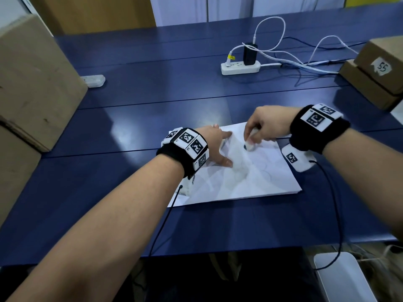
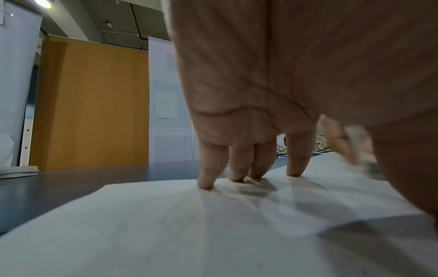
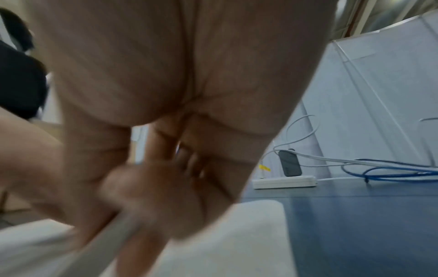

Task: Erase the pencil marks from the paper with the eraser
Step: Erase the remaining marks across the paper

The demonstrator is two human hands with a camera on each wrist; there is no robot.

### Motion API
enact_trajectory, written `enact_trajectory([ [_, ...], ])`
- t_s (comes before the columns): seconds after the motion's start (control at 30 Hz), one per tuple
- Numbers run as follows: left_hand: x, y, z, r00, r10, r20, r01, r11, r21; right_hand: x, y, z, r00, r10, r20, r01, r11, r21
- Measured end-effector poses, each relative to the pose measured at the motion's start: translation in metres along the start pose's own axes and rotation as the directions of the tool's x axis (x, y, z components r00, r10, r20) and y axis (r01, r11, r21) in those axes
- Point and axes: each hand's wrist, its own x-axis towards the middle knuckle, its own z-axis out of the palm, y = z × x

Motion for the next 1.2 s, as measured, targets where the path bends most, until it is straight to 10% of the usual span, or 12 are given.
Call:
enact_trajectory([
  [0.1, 0.0, 0.0, 0.0, 1.0, 0.002, -0.008, -0.002, 1.0, 0.007, -0.006, -0.004, 0.0, 0.99, -0.033, 0.139, 0.034, 0.999, -0.005],
  [0.3, -0.002, 0.0, -0.003, 1.0, 0.008, 0.024, -0.009, 1.0, 0.02, 0.013, 0.005, 0.0, 0.963, 0.079, -0.259, -0.091, 0.995, -0.035],
  [0.5, -0.003, 0.005, -0.005, 0.998, 0.03, 0.048, -0.035, 0.995, 0.092, -0.007, -0.007, 0.001, 0.993, -0.012, 0.115, 0.016, 0.999, -0.028],
  [0.73, -0.002, 0.004, -0.007, 0.998, 0.011, 0.061, -0.015, 0.998, 0.065, 0.018, 0.004, -0.004, 0.959, 0.087, -0.268, -0.088, 0.996, 0.006],
  [0.93, -0.003, 0.008, -0.008, 0.998, 0.023, 0.054, -0.027, 0.996, 0.086, -0.005, -0.001, 0.002, 0.987, -0.042, 0.156, 0.032, 0.997, 0.067],
  [1.2, -0.001, 0.007, -0.008, 0.999, 0.023, 0.049, -0.027, 0.996, 0.082, 0.013, 0.009, -0.001, 0.967, 0.082, -0.239, -0.08, 0.997, 0.018],
])
